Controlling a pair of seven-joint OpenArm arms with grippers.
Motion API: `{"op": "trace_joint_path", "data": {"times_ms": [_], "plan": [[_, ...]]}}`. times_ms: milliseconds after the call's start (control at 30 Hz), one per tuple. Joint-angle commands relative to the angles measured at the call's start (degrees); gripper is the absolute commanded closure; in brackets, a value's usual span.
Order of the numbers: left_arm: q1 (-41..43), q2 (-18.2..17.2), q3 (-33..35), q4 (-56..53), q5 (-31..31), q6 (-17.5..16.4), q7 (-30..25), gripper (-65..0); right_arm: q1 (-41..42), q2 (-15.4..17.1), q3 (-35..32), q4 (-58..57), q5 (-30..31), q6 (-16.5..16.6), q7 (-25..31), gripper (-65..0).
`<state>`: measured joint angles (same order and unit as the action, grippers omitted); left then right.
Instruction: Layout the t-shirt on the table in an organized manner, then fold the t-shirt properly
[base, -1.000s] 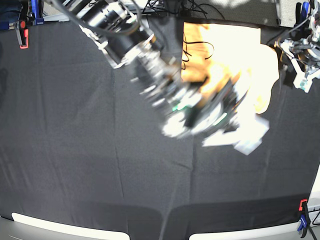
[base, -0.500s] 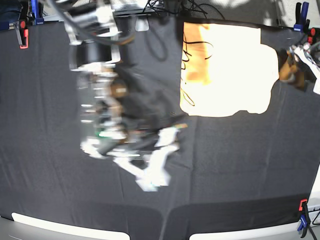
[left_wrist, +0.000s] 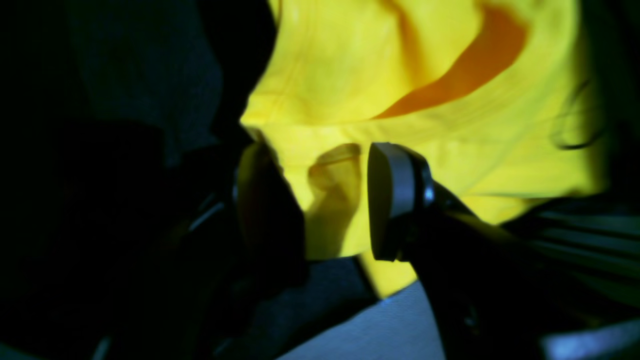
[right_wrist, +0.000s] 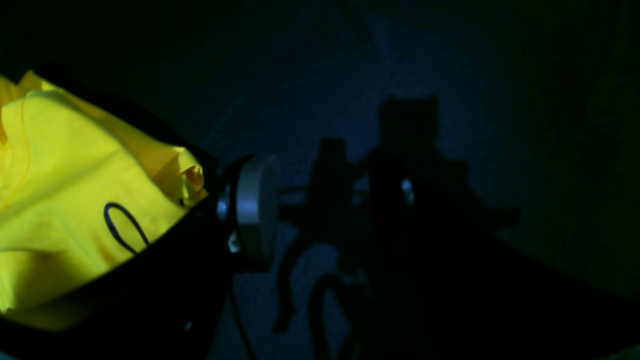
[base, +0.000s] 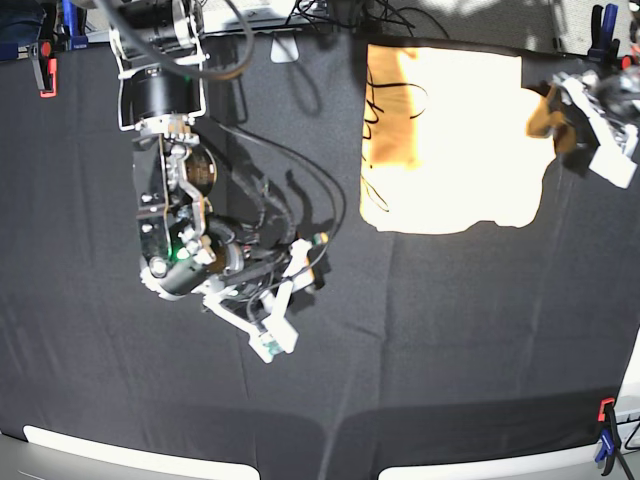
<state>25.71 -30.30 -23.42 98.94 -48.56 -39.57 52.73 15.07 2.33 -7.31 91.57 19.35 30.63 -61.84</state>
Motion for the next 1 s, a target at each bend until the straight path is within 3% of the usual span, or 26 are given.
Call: {"op": "trace_joint_path", "data": {"times_ms": [0, 233, 400, 533, 667, 767, 833, 900, 967], "plan": [[-0.2, -1.1, -0.5, 0.7, -0.4, -0.4, -1.6, -28.4, 1.4, -0.1, 0.2, 1.1, 0.6, 0.4, 0.1, -28.4], [-0.1, -1.1, -0.5, 0.7, -0.3, -0.4, -1.7, -25.9, 1.4, -0.1, 0.2, 1.1, 0.6, 0.4, 0.0, -28.4], [0.0, -0.8, -0.5, 0.7, -0.4, -0.4, -1.7, 0.0, 1.4, -0.1, 0.2, 1.1, 0.6, 0.4, 0.0, -28.4], [0.0, -0.9, -0.5, 0.7, -1.7, -0.4, 0.6, 0.0, 1.4, 0.1, 0.2, 1.1, 0.6, 0.5, 0.0, -28.4], [0.6, -1.0, -0.7, 0.7, -10.2, -0.4, 12.3, 0.0, 1.4, 1.0, 0.2, 1.1, 0.6, 0.4, 0.2, -28.4], [3.0, -1.1, -1.3, 0.7, -12.5, -0.4, 12.8, 0.0, 1.4, 1.5, 0.2, 1.1, 0.6, 0.5, 0.3, -28.4], [4.0, -1.2, -1.6, 0.7, -9.6, -0.4, 12.3, 0.0, 1.4, 1.6, 0.2, 1.1, 0.6, 0.4, 0.3, -28.4], [4.3, -1.2, -1.7, 0.7, -2.0, -0.4, 11.5, 0.0, 1.4, 1.6, 0.2, 1.1, 0.6, 0.4, 0.4, -28.4], [4.4, -1.2, -1.7, 0.7, 5.9, 3.7, 8.3, 0.0, 1.4, 1.6, 0.2, 1.1, 0.6, 0.4, 0.3, -28.4]]}}
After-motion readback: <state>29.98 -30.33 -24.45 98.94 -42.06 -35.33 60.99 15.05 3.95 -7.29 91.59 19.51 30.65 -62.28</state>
